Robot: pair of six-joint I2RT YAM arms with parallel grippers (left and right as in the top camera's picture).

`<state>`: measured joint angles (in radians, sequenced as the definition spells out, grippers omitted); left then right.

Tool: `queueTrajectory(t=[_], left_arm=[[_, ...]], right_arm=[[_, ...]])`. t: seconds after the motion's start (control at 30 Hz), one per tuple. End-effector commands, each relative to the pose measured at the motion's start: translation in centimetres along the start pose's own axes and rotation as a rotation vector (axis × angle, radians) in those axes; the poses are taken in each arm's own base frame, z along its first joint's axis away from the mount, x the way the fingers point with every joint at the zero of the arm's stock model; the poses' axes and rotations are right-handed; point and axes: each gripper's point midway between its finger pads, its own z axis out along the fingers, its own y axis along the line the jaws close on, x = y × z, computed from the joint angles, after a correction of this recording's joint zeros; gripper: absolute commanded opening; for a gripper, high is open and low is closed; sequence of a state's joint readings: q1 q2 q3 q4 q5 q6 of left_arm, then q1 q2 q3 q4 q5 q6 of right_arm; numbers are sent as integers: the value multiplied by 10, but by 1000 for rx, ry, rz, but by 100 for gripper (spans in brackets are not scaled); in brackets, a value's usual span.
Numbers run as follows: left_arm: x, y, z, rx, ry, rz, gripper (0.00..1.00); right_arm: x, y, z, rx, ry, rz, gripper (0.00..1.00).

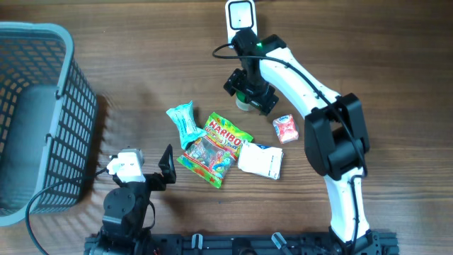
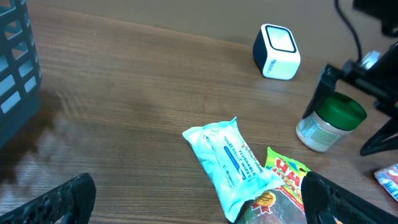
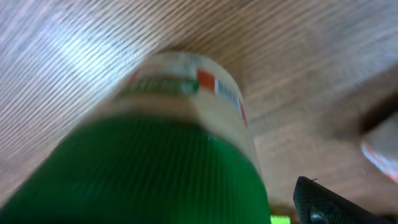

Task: Scan the item barcode
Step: 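Lift the jar with the right gripper and hold it under the scanner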

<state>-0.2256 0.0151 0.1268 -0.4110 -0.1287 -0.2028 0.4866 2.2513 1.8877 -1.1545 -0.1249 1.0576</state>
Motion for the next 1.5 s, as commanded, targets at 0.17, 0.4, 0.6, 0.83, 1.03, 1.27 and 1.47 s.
queueTrajectory(t=[0.17, 0.4, 0.6, 0.83, 1.03, 1.27, 1.47], left_arm=[[2, 0, 1, 1, 3, 14, 100], [2, 0, 1, 1, 3, 14, 100], [2, 0, 1, 1, 3, 14, 100], [1, 0, 1, 1, 2, 14, 100], [1, 0, 1, 1, 2, 14, 100], [1, 0, 1, 1, 2, 14, 100], [2, 1, 1, 1, 3, 14, 100]], right_arm=[[24, 17, -139, -173, -278, -1347, 100], [4, 17, -85, -47, -265, -1705, 100], [-22, 9, -15, 93, -165, -1723, 100], [-26, 6, 21, 98, -108, -1607, 81], [-17, -5, 15, 99, -61, -1161, 71], [-13, -6, 3, 65, -75, -192, 85], [-15, -2, -65, 28, -158, -166, 100]])
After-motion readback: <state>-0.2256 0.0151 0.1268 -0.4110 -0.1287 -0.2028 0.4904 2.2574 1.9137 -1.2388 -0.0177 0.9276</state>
